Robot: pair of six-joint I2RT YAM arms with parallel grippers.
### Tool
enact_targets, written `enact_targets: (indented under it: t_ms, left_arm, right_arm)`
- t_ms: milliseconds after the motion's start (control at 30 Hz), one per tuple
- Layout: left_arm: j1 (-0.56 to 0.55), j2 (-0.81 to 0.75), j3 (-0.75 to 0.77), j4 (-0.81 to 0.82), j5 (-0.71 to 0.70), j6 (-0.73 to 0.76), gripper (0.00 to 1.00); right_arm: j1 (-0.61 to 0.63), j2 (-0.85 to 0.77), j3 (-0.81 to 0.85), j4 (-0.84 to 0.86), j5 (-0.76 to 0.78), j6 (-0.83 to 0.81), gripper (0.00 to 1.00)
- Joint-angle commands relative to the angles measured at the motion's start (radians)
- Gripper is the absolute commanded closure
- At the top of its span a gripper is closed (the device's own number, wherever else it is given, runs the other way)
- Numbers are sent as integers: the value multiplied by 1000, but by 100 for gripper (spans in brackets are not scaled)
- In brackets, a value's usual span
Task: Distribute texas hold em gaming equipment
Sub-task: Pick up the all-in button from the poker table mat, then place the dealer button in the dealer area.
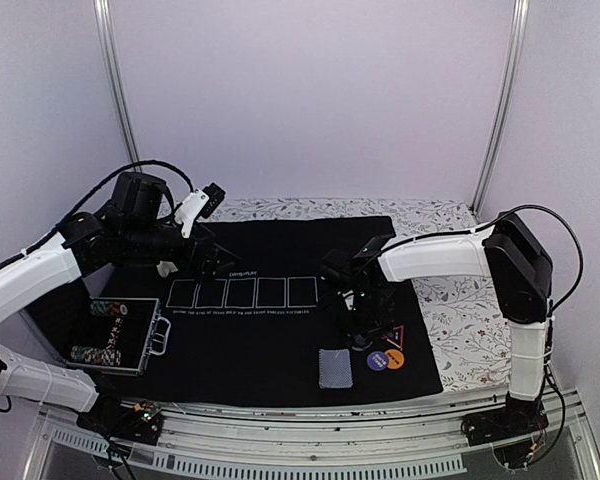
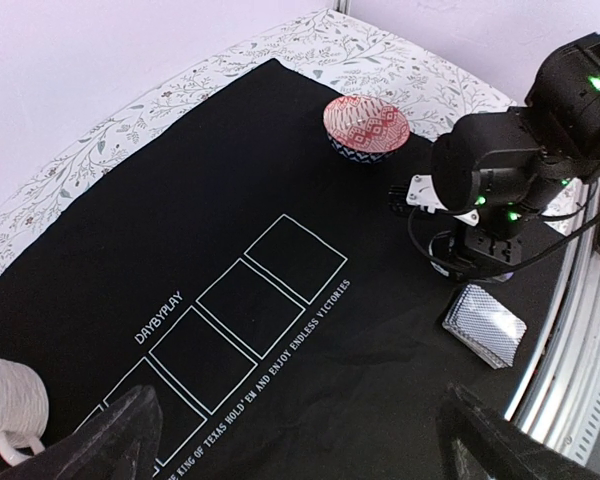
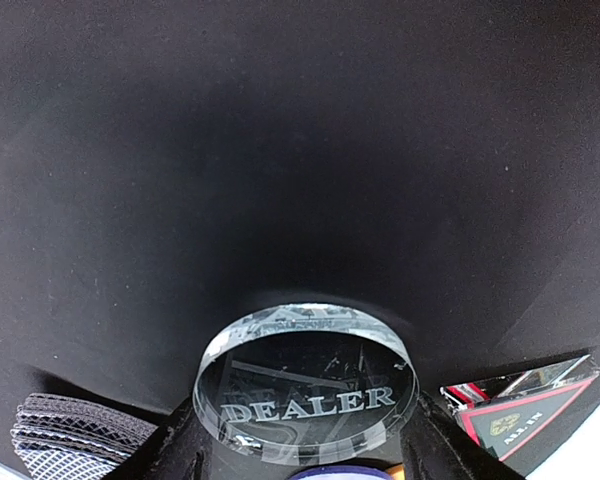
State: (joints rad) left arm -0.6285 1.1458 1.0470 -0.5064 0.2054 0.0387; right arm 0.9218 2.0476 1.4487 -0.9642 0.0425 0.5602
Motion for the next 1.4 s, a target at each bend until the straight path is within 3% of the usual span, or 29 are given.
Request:
enact_targets:
  t_ms: [0,233,433,667,1133,1367]
  left_arm:
    - [-7,2,-5,20,9,12,2]
    - [-8,3,-5,25,15,15,2]
    - [-8,-1,-2,33,20,19,2]
    - [-6,-5,-5,55,-35,13,2]
    - [7,12,-41,93,-87,16,2]
    - [7,21,-63,111,-93,23,2]
  right_arm:
    - [-2,51,6,1,13,1,42]
    - [-1,15,49,-14,23,-7,65]
    - [-3,-39,138,-31,28,-53,66]
    - [-39,-2,371,-54,47,-155,69]
    - [-246,274,798,103,42,-297,73]
    - [-265,395,843,195,25,-334,75]
